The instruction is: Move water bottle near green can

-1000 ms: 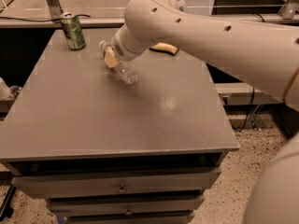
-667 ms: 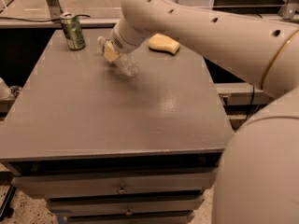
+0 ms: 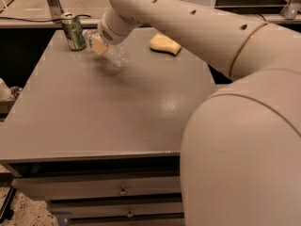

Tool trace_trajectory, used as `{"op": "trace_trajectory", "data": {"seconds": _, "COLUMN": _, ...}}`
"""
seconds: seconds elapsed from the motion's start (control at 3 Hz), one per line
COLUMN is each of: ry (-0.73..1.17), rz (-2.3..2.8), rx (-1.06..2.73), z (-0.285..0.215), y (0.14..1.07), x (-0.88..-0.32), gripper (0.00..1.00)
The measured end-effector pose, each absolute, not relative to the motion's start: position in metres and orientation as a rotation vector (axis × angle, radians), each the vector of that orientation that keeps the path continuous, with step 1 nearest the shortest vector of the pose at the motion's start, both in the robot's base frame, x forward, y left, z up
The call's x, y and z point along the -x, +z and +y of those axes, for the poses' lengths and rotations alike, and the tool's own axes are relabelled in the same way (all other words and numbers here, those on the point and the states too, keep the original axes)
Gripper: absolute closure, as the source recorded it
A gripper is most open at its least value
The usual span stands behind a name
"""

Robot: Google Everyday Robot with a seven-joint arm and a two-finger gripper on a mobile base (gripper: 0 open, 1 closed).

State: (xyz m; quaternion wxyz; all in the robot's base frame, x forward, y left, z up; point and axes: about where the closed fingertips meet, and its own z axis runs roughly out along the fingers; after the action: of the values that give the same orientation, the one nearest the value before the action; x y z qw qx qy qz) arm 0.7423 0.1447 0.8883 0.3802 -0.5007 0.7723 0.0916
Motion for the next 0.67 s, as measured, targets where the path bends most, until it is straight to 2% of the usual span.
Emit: {"op": "trace_trajectory", "data": {"seconds": 0.67, "ry": 0.308, "rz": 1.905, "rx": 1.394, "z": 0.191, "y": 0.876, "x": -0.731, "gripper": 1.0}}
